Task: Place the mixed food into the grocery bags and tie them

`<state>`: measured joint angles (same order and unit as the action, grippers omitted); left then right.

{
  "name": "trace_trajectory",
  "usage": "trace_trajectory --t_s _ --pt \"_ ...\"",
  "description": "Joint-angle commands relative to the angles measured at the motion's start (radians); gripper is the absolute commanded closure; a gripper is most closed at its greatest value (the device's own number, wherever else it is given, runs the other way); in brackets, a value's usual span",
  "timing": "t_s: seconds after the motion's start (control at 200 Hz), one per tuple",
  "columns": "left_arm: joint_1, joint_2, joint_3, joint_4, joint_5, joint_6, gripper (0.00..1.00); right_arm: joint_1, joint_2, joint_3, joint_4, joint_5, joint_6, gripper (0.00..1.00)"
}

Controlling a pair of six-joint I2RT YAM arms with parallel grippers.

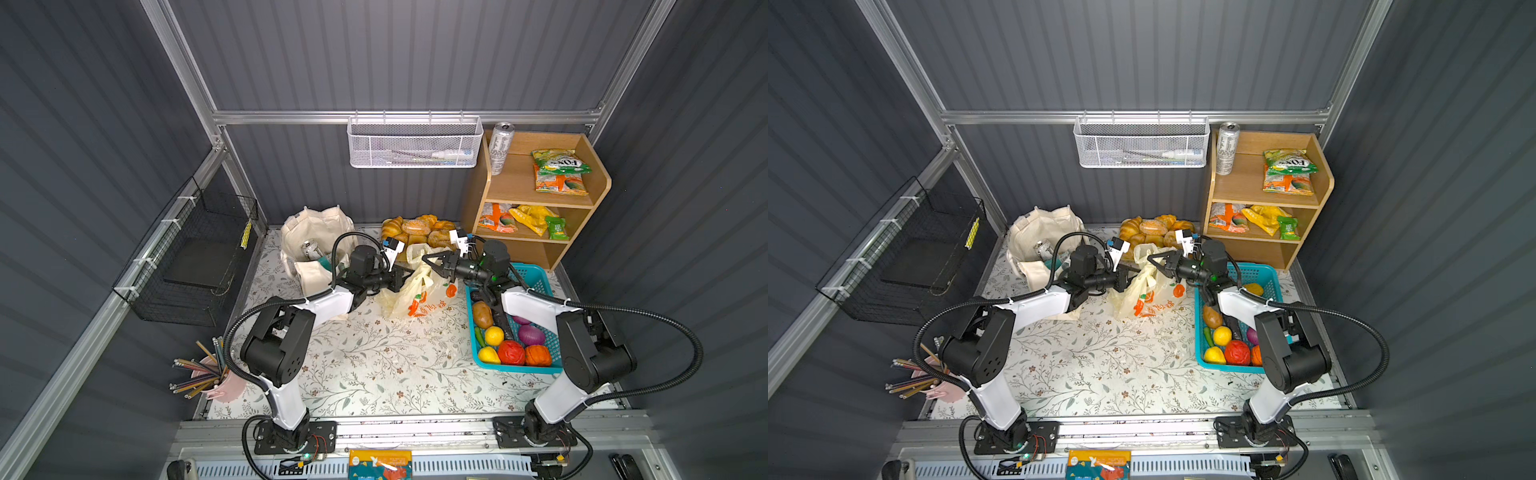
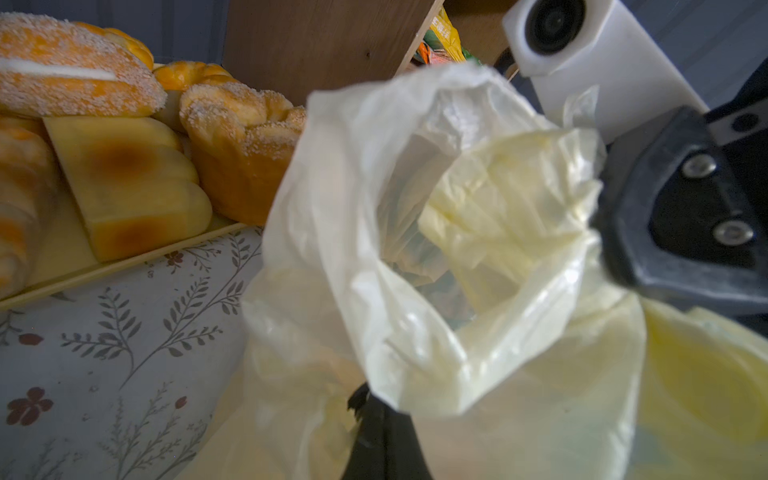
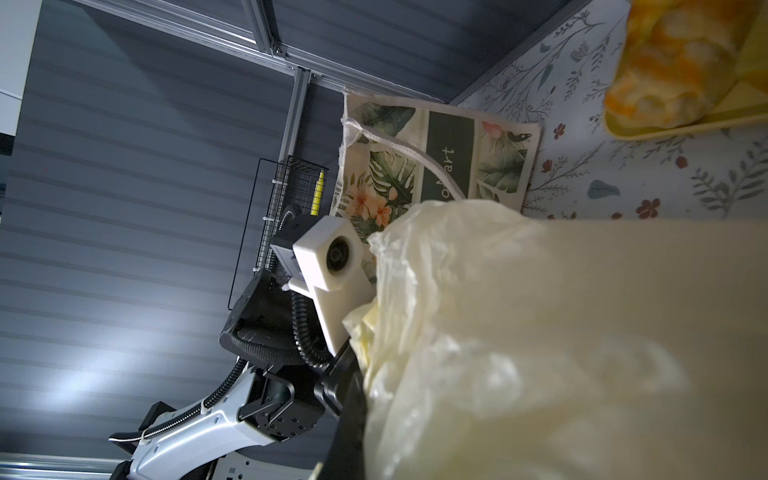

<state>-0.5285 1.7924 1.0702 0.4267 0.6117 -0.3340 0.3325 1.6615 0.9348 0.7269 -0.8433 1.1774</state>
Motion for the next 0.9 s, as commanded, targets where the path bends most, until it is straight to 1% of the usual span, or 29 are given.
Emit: trace_trajectory --t_s 0.0,0.115,0.185,0.28,0.35,0.39,0.48,0.61,0.77,0.836,0.896 --pt "-0.045 0.011 -0.002 0.042 0.026 -0.036 1.0 -0.005 -0.018 0.007 0.075 -0.023 -0.013 1.0" --pt "-0.071 0.041 0.039 0.044 0.033 -0.058 1.0 -0.004 -0.01 0.013 0.106 -0.051 -0.012 1.0" --pt "-0.073 0.049 0.057 0.037 0.035 -0.064 1.0 -0.005 -0.003 0.02 0.129 -0.089 -0.013 1.0" --pt "-0.07 0.035 0.089 -0.061 0.019 -0.016 1.0 -0.006 0.01 0.029 0.175 -0.155 -0.012 1.0" --pt "-0.063 0.008 0.086 -0.126 0.0 0.021 1.0 -0.01 0.014 0.021 0.193 -0.17 -0.012 1.0" --pt "-0.053 -0.018 0.073 -0.145 -0.009 0.031 1.0 -0.014 0.014 0.011 0.197 -0.167 -0.013 1.0" --pt "-0.016 -0.091 0.023 -0.174 -0.033 0.038 0.92 -0.023 0.012 -0.011 0.206 -0.16 -0.012 1.0" --pt "0.044 -0.213 -0.034 -0.255 -0.06 0.076 0.88 -0.032 0.012 -0.024 0.214 -0.161 -0.012 1.0" --pt "0.096 -0.346 -0.05 -0.403 -0.128 0.153 0.84 -0.039 0.014 -0.031 0.221 -0.166 -0.013 1.0" --pt "0.102 -0.39 -0.033 -0.426 -0.141 0.158 0.8 -0.04 0.016 -0.033 0.224 -0.171 -0.013 1.0" --pt "0.102 -0.41 0.008 -0.427 -0.125 0.139 0.75 -0.039 0.019 -0.031 0.232 -0.18 -0.012 1.0"
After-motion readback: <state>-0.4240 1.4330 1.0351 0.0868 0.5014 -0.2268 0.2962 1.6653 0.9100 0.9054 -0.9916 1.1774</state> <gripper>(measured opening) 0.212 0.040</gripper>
